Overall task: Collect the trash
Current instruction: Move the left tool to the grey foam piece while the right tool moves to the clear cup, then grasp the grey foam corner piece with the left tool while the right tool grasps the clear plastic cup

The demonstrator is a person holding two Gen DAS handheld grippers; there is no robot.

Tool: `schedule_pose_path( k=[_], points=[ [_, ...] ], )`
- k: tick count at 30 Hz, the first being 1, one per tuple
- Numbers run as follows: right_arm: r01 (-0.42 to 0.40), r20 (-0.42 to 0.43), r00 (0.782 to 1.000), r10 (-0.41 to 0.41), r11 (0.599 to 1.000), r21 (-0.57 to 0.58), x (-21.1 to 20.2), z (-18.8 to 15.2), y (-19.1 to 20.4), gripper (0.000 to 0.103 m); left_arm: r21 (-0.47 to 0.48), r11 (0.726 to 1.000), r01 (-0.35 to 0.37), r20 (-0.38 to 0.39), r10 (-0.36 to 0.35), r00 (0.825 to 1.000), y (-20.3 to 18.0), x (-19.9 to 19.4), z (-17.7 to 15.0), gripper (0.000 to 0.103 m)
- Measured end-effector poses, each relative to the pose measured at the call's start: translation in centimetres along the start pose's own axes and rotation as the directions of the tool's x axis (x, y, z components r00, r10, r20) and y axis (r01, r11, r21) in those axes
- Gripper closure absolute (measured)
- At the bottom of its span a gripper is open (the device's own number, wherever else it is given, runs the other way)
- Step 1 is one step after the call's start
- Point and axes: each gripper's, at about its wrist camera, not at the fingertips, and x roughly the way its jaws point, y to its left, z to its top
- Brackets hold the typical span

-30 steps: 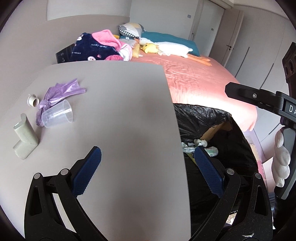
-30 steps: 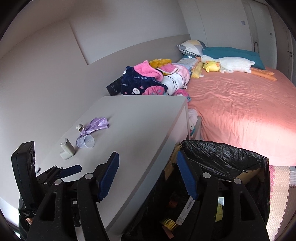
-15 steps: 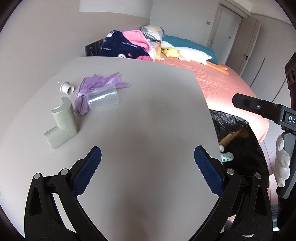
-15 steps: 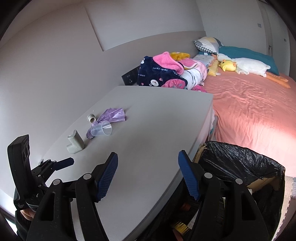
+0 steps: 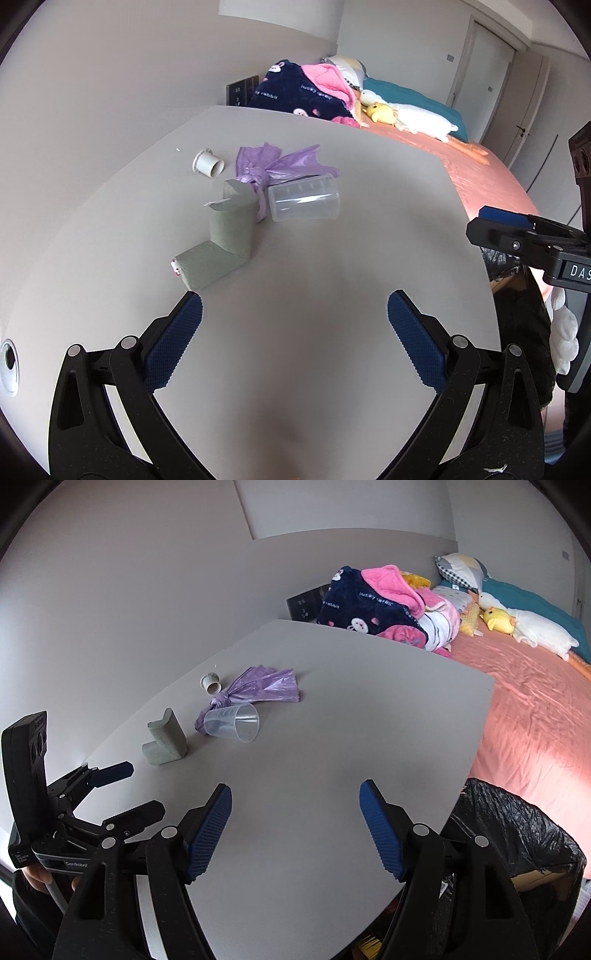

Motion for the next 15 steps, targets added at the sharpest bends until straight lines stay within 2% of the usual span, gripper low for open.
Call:
schedule_pose_path(
  k=[10,15],
  points=[
    [-0.026,-0.048,0.999,0.023,0.999,-0.044,3.8,1.7,1.5,0.031,-0.015,0.998,-0.069,-0.024,0.068,0.997,2.8,1.8,1.0,0.006],
    [-0.031,-0.064,0.998,0.027,0.997,-0.064,5.4,2.5,2.0,0.031,-0.011,0.997,-0.076,-0.023,0.076,0.997,3.7,3.0,2.0,0.006]
  ],
)
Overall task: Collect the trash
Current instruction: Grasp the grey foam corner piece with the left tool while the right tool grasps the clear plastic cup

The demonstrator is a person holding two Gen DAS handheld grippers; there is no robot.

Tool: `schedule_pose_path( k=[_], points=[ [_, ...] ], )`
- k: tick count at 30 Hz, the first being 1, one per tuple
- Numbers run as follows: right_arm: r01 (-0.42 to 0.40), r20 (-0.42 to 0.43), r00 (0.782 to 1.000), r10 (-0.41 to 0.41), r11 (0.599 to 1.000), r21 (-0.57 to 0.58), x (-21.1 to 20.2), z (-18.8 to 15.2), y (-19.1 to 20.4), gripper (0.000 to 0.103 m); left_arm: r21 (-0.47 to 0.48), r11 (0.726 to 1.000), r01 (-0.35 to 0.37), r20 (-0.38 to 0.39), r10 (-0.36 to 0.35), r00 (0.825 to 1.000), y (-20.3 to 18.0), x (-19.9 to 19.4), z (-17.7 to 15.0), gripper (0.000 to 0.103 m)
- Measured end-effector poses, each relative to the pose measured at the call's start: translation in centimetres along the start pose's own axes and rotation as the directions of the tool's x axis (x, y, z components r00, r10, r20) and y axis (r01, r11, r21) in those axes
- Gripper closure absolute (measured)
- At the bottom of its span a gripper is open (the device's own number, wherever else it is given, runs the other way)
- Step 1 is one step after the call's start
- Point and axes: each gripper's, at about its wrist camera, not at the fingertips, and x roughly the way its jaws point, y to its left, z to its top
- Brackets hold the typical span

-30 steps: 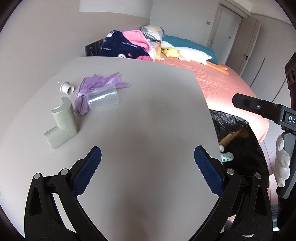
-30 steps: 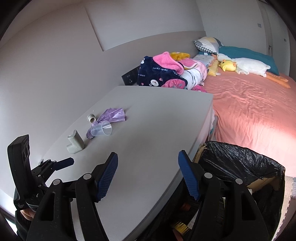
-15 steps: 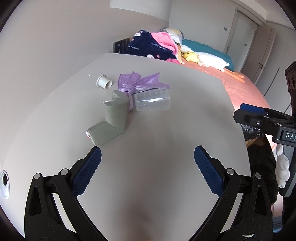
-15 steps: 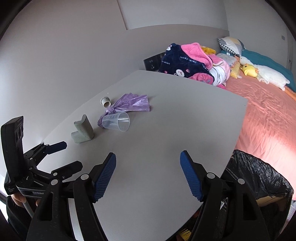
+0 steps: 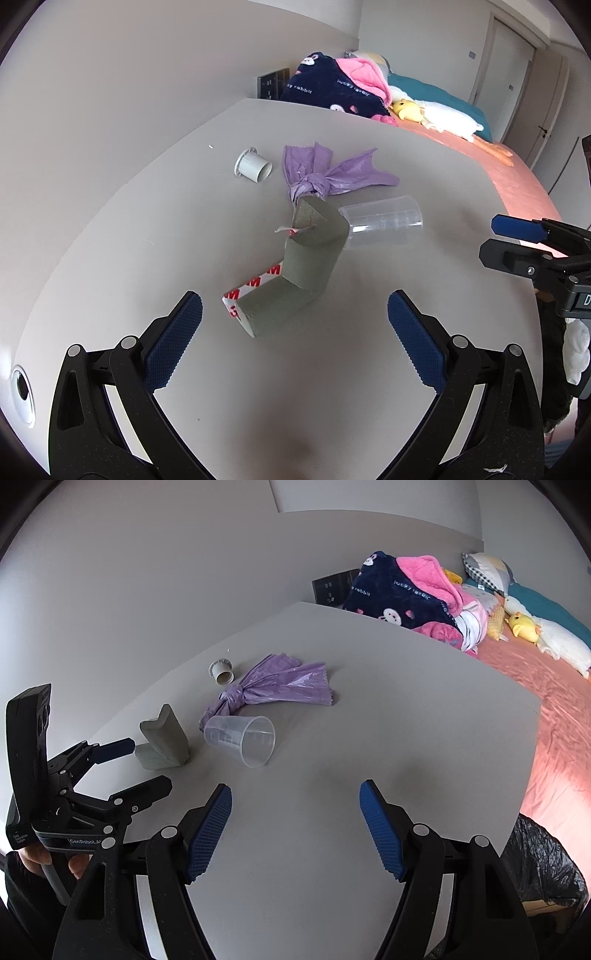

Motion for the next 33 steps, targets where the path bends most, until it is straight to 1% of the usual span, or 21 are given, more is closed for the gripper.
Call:
schedule_pose_path(
  k=[3,5,7,8,9,10,12,18,23,28,33],
  points=[
    [0.002,-0.009,1.000,-0.002,1.000,-0.011,0.9,0.4,0.1,0.031,0.015,1.000,-0.008,-0.003,0.008,1.000,0.2,0.7,0.5,0.007],
    [0.004,-0.016,1.000,-0.004,1.000,-0.013,1.4,0.6,0.1,0.031,0.034,0.999,-0.005,-0.016,0.006,1.000,0.2,1.2,0.7,0.014],
    [0.003,-0.022,1.000,-0.004,1.000,-0.012,1.9,0.9,0.0,0.031,0.050,0.999,-0.002,-0.040,0.004,0.999,0.2,1.7,0.7,0.027],
    [0.002,-0.024,1.000,-0.003,1.000,-0.012,2.1,1.0,-0.1,0.031,0.056,0.998,-0.005,-0.047,0.007,0.999,0.2,1.9,0.7,0.031],
    [0.001,-0.026,1.000,-0.001,1.000,-0.011,2.3,1.1,-0.1,0.031,0.058,0.998,-0.008,-0.052,0.011,0.999,0.3,2.1,0.7,0.040],
    [-0.001,-0.028,1.000,0.001,1.000,-0.012,2.4,1.2,-0.1,0.031,0.056,0.998,-0.005,-0.056,0.008,0.998,0.2,2.2,0.7,0.042],
    [-0.002,-0.032,0.999,0.002,1.000,-0.018,2.8,1.5,0.0,0.031,0.055,0.998,-0.001,-0.052,0.004,0.999,0.4,2.3,0.9,0.043],
    [-0.012,-0.045,0.999,0.010,0.999,-0.035,4.2,2.1,0.5,0.031,0.029,0.999,-0.026,-0.029,0.026,0.999,0.9,2.2,0.9,0.044],
    [-0.024,-0.055,0.998,0.020,0.998,-0.058,5.3,2.8,1.2,0.031,-0.027,1.000,0.007,0.001,-0.007,1.000,2.1,1.2,1.1,0.044],
    [-0.048,-0.073,0.996,0.041,0.995,-0.091,6.6,3.6,2.2,0.031,-0.055,0.998,0.007,0.007,-0.006,1.000,3.0,0.9,1.2,0.044],
    [-0.060,-0.090,0.995,0.049,0.990,-0.129,7.9,4.0,3.4,0.030,-0.060,0.998,0.006,0.003,-0.005,1.000,3.4,0.6,1.1,0.044]
  ],
)
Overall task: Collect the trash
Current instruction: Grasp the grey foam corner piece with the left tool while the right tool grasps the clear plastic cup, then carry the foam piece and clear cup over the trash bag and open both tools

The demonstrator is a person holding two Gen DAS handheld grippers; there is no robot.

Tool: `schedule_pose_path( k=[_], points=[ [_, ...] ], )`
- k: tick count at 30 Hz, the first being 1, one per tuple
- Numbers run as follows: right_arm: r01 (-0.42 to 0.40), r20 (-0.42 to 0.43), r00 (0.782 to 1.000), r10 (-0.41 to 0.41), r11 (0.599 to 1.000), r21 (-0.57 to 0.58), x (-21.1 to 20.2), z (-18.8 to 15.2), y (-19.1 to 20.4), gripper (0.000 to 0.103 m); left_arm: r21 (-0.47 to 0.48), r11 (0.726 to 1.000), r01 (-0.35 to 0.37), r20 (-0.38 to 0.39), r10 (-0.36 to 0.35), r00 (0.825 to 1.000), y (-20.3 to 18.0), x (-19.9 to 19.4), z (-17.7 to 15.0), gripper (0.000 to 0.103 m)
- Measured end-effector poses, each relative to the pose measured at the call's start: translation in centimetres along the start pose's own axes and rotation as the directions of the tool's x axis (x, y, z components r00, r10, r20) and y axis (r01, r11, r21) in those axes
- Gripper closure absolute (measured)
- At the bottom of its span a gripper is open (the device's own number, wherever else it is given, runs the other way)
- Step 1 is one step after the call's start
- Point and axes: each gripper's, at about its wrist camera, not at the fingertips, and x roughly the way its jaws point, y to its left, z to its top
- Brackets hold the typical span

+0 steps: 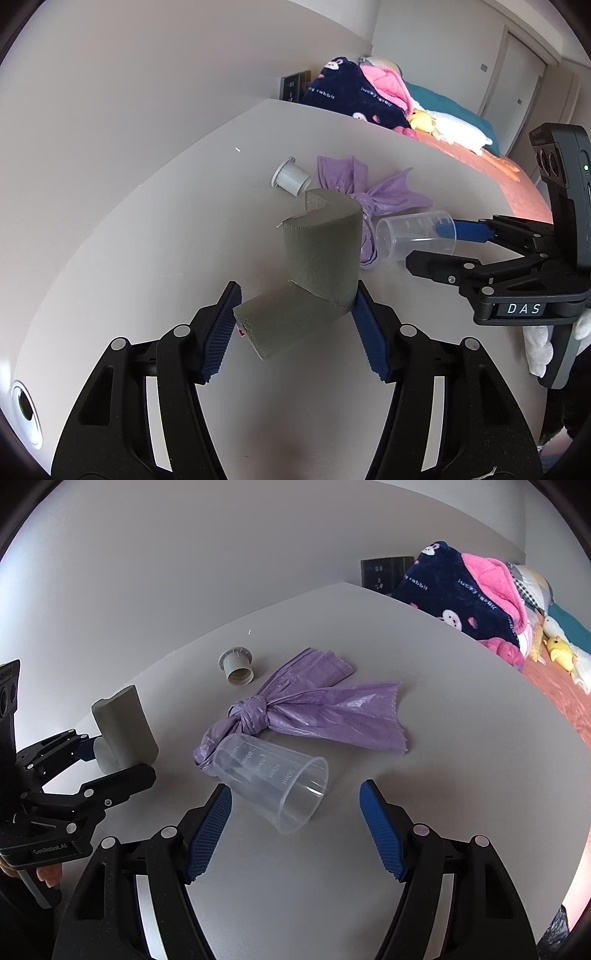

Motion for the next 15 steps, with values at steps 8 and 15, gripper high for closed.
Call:
schedule_pose_path(
  k=[8,15],
  points=[
    [-0.013,0.009,1.000,0.013,0.998,-0.059,1.0,0.6,1.3,0.032,0.000,1.000,0.004,-0.009,-0.004,1.000,0.1,0.3,0.2,0.044],
    [-0.011,0.030,0.999,0.013,0.997,-0.070,0.3,0.5,1.7,0.035,0.005,1.000,0.007,-0.009,-0.007,1.000,-0.1,0.3,0.0,0.044]
  ],
)
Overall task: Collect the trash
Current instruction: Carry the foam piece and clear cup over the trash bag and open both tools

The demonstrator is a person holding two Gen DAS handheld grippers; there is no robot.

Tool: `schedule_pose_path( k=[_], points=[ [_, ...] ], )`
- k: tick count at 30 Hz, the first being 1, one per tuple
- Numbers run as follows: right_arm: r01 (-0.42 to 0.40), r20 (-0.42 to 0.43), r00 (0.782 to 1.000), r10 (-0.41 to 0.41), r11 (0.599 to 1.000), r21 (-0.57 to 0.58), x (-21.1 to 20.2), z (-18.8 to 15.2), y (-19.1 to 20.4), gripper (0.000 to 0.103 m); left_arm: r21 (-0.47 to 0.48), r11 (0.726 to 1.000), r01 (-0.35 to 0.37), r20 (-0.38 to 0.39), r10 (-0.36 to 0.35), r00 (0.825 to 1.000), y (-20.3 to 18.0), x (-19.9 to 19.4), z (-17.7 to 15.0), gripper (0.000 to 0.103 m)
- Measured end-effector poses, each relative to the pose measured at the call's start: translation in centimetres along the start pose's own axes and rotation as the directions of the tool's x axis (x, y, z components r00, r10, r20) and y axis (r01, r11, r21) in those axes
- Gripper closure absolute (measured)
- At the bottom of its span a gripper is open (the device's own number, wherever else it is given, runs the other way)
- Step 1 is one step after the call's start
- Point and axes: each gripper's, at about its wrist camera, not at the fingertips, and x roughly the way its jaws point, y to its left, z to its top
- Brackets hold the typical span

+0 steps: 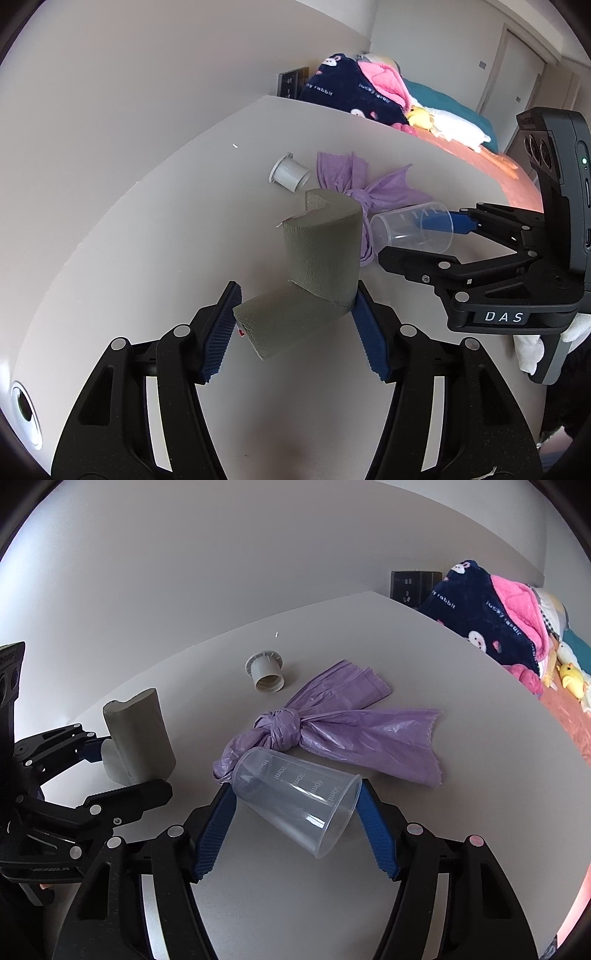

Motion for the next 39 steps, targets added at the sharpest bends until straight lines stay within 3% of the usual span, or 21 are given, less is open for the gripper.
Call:
schedule_pose_path(
  k=[17,39],
  points=[
    [0.009,0.075,0.997,-0.013,0.998,0.059,-6.7,-1.4,-1.3,0.035,0.046,0.998,0.037,0.042,-0.039,0.998,-3.4,-1.8,0.5,0.044],
    [0.062,0.146,0.985,-0.088,0.983,0.174,-15.7,-7.7,-3.7,0.035,0.117,0.983,0.139,0.054,-0.146,0.988,-11.8,-5.1,-0.6,0.044]
  ],
)
